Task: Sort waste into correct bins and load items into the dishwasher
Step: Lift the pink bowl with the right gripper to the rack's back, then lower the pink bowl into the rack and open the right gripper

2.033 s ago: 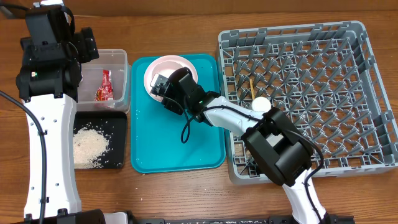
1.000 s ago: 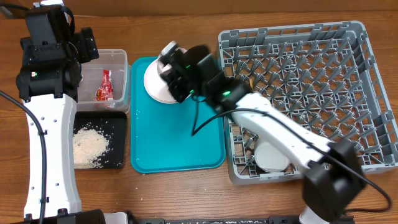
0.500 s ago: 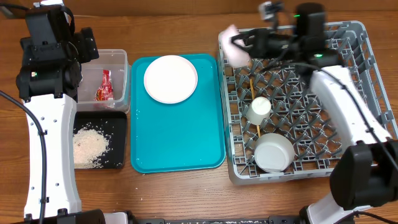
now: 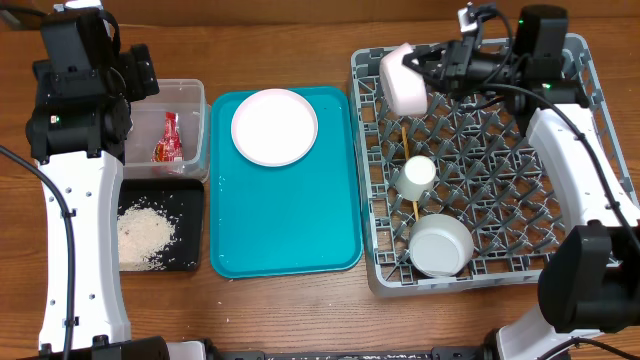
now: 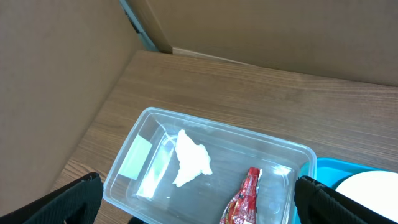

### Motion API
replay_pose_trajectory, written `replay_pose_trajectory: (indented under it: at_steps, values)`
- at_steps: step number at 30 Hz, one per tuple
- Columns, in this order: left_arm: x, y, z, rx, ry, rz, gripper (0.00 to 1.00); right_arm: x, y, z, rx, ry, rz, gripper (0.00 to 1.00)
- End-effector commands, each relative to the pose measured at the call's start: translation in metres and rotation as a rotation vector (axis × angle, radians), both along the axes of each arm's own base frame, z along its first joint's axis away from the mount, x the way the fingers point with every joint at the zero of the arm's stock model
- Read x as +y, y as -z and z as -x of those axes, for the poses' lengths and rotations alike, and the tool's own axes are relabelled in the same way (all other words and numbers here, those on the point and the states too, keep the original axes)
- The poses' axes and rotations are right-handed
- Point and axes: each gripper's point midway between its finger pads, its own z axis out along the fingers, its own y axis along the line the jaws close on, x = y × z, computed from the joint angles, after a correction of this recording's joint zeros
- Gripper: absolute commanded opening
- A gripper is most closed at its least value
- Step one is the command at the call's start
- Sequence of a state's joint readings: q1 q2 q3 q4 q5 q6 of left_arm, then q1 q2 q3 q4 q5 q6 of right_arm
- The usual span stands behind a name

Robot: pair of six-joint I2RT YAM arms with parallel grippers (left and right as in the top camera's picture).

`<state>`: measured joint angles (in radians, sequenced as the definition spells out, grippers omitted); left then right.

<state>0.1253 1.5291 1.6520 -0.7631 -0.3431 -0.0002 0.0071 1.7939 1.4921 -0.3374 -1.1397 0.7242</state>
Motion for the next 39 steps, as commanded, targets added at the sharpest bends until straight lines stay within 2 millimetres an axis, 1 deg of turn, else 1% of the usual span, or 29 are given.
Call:
replay_pose_trajectory:
  at_steps: [1,5,9,11,13,19,26,29,34,39]
  values:
    - [-0.001,-0.006,-0.002,-0.021,-0.002,0.008,1.0,0.008,0.013,-0.001,0.117,0.035,0.003,0.04]
    - [-0.001,-0.006,-0.002,-0.021,-0.002,0.008,1.0,0.011,0.026,0.001,0.177,0.051,0.027,0.04]
    - [-0.001,-0.006,-0.002,-0.021,-0.002,0.008,1.0,0.021,0.035,0.007,0.192,0.031,0.032,0.04]
    - [-0.001,-0.006,-0.002,-0.021,-0.002,0.008,1.0,0.027,0.044,0.009,0.21,0.031,0.035,0.04]
    - [-0.001,-0.006,-0.002,-0.021,-0.002,0.008,1.0,0.029,0.048,0.01,0.214,0.033,0.029,0.04]
    - [-0.001,-0.006,-0.002,-0.021,-0.002,0.008,1.0,0.03,0.062,0.011,0.301,0.062,-0.013,0.04]
    - [-0.001,-0.006,-0.002,-0.021,-0.002,0.008,1.0,0.026,0.084,0.01,0.324,0.113,0.02,0.04]
    - [-0.001,-0.006,-0.002,-0.021,-0.002,0.008,1.0,0.025,0.088,0.01,0.315,0.114,0.019,0.04]
    - [-0.001,-0.006,-0.002,-0.021,-0.002,0.008,1.0,0.025,0.088,0.011,0.278,0.102,0.034,0.04]
    - [-0.001,-0.006,-0.002,-0.021,-0.002,0.008,1.0,0.022,0.091,0.01,0.247,0.1,0.058,0.08]
